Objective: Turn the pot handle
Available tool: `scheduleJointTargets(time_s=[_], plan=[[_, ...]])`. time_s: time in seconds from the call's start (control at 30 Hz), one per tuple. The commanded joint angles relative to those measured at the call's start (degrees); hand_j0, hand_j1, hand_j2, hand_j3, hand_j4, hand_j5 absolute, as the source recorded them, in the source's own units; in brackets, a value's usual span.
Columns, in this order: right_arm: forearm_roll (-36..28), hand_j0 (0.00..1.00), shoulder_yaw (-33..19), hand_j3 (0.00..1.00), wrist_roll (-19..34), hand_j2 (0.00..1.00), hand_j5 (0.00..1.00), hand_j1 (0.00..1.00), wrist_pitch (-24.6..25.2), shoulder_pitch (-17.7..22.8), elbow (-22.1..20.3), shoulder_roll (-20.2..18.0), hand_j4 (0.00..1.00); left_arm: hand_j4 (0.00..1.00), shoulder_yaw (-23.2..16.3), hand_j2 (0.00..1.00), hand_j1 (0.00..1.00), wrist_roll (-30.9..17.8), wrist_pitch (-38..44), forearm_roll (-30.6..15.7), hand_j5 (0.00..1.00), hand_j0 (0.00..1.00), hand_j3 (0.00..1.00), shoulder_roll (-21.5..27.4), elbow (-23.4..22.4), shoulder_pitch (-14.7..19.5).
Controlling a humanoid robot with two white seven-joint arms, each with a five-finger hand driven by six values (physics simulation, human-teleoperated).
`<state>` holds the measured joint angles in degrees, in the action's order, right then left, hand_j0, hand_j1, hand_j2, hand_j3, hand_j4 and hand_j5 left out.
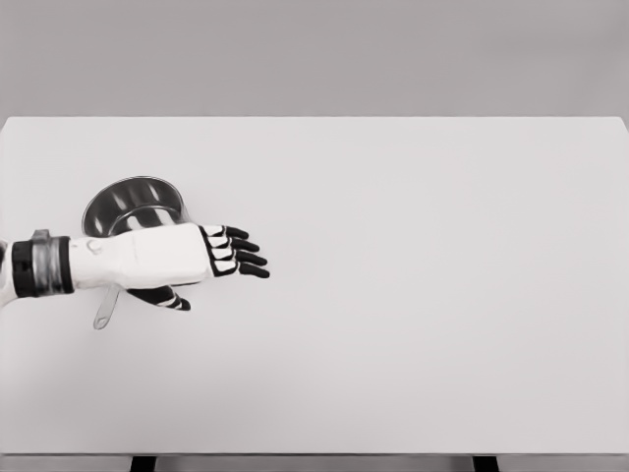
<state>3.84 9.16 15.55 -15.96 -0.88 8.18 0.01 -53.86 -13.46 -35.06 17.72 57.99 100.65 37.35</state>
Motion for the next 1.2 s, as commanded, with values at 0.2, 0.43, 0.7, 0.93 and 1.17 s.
scheduleJointTargets(time_s=[0.2, 0.43, 0.7, 0.93, 1.17], plan=[[0.03, 1.0, -0.02, 1.0, 0.09, 1.0, 1.0, 1.0, -0.04, 0.0, -0.01, -0.01, 1.0, 1.0, -0.11, 1.0, 1.0, 0.1, 0.06, 1.88, 1.0, 1.0, 1.0, -0.07, -1.69, 0.09], [0.03, 1.0, -0.02, 1.0, 0.09, 1.0, 1.0, 1.0, -0.04, -0.09, -0.01, -0.01, 1.0, 1.0, -0.11, 1.0, 1.0, -0.25, 0.06, 2.05, 1.0, 1.0, 1.0, 0.19, -3.09, 0.0], [-0.06, 1.0, -0.02, 1.0, 0.0, 1.0, 1.0, 1.0, -0.04, 0.0, -0.01, -0.01, 1.0, 1.0, -0.11, 1.0, 1.0, -0.34, 0.06, 4.34, 1.0, 1.0, 1.0, 0.37, -3.09, -0.61], [0.03, 1.0, 0.07, 1.0, 0.0, 1.0, 1.0, 1.0, 0.05, 0.0, -0.01, -0.01, 1.0, 1.0, -0.11, 1.0, 1.0, -0.34, 0.06, 6.97, 1.0, 1.0, 1.0, 0.46, -3.01, -0.79], [0.03, 1.0, -0.02, 1.0, 0.0, 1.0, 1.0, 1.0, -0.04, 0.0, -0.01, -0.01, 1.0, 1.0, -0.11, 1.0, 1.0, -0.43, 0.06, 7.85, 1.0, 1.0, 1.0, 1.95, -3.01, -1.32]])
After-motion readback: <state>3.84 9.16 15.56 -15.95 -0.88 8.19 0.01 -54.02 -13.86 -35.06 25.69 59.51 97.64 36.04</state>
